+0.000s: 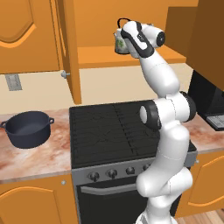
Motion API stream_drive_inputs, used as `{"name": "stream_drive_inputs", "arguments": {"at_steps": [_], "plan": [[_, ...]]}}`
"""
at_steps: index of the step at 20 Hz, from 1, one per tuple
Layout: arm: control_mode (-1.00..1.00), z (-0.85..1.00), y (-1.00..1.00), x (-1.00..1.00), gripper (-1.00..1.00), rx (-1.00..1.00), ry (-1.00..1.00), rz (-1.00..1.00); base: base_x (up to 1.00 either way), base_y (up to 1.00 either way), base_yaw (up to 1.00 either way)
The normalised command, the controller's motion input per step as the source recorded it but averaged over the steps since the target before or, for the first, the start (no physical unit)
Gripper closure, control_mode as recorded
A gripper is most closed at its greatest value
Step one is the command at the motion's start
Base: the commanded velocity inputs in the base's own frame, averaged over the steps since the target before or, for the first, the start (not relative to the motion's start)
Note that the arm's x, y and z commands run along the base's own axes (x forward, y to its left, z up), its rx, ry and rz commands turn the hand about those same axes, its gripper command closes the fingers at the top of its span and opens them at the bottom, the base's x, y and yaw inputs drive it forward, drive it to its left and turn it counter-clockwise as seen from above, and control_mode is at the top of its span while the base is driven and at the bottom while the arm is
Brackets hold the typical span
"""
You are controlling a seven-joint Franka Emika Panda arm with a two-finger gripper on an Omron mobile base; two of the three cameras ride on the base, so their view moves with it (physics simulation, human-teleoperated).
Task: Pick the kettle from the cabinet and place it on a stove burner. Then pick the pot from the counter and place it on another stove burner. Finally, turn both burners on.
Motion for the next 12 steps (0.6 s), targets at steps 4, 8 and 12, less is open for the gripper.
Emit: {"name": "stream_drive_inputs", "arguments": {"at_steps": [4,8,12], "plan": [[-1.0,0.0,0.0,0.0,1.0,0.0,0.0,0.0,0.0,0.0,0.0],[-1.0,0.0,0.0,0.0,1.0,0.0,0.0,0.0,0.0,0.0,0.0],[-1.0,0.0,0.0,0.0,1.0,0.0,0.0,0.0,0.0,0.0,0.0]]}}
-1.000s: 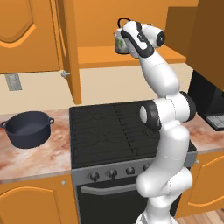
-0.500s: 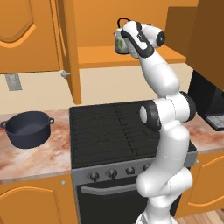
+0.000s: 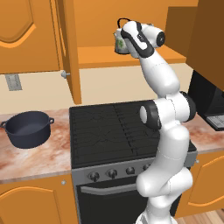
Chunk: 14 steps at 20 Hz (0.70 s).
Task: Pick the kettle from the cabinet and place it on a stove burner. Then pick the pot from the counter and place it on another stove burner. Finally, turn both burners on.
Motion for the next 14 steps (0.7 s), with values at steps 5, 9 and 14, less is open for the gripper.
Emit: {"name": "stream_drive_inputs", "arguments": {"at_steps": [5,9,14], "plan": [[-1.0,0.0,0.0,-0.01,1.0,0.0,0.0,0.0,0.0,0.0,0.0],[-1.0,0.0,0.0,-0.07,1.0,0.0,0.0,0.0,0.0,0.0,0.0],[-1.0,0.0,0.0,-0.23,1.0,0.0,0.0,-0.02,0.0,0.0,0.0]]}}
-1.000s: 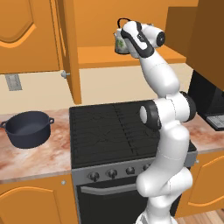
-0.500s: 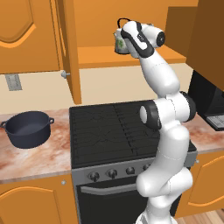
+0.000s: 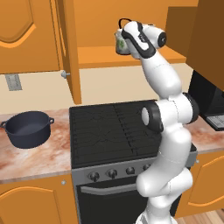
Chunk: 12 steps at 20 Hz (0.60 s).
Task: Pick the kettle from the cabinet and place it on a stove burner. Then pick the pot from the counter and place it on another stove burner. Finally, turn both burners on.
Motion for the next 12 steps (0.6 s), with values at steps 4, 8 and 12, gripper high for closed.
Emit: {"name": "stream_drive_inputs", "arguments": {"at_steps": [4,8,12], "plan": [[-1.0,0.0,0.0,-0.36,1.0,0.0,0.0,-0.03,0.0,0.0,0.0],[-1.0,0.0,0.0,-0.38,1.0,0.0,0.0,-0.04,0.0,0.0,0.0],[-1.0,0.0,0.0,-0.38,1.0,0.0,0.0,-0.04,0.0,0.0,0.0]]}}
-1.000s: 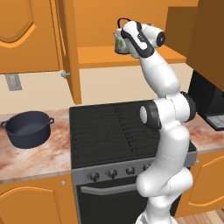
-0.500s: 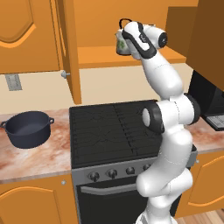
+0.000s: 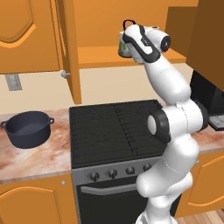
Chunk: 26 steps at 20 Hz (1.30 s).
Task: Pick the kettle from the cabinet and place it on a stove burner. Then pick the pot from the counter and place it on another stove burner. Finally, turn both burners on.
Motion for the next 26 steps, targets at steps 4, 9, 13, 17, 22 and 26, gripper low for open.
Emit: {"name": "stream_drive_inputs", "arguments": {"at_steps": [4,9,13,17,22,26], "plan": [[-1.0,0.0,0.0,-0.38,1.0,0.0,0.0,-0.04,0.0,0.0,0.0],[-1.0,0.0,0.0,-0.38,1.0,0.0,0.0,-0.04,0.0,0.0,0.0],[-1.0,0.0,0.0,-0.39,1.0,0.0,0.0,-0.04,0.0,0.0,0.0],[-1.0,0.0,0.0,-0.39,1.0,0.0,0.0,-0.03,0.0,0.0,0.0],[-1.0,0.0,0.0,-0.41,1.0,0.0,0.0,-0.04,0.0,0.0,0.0],[-1.0,0.0,0.0,-0.45,1.0,0.0,0.0,-0.04,0.0,0.0,0.0]]}}
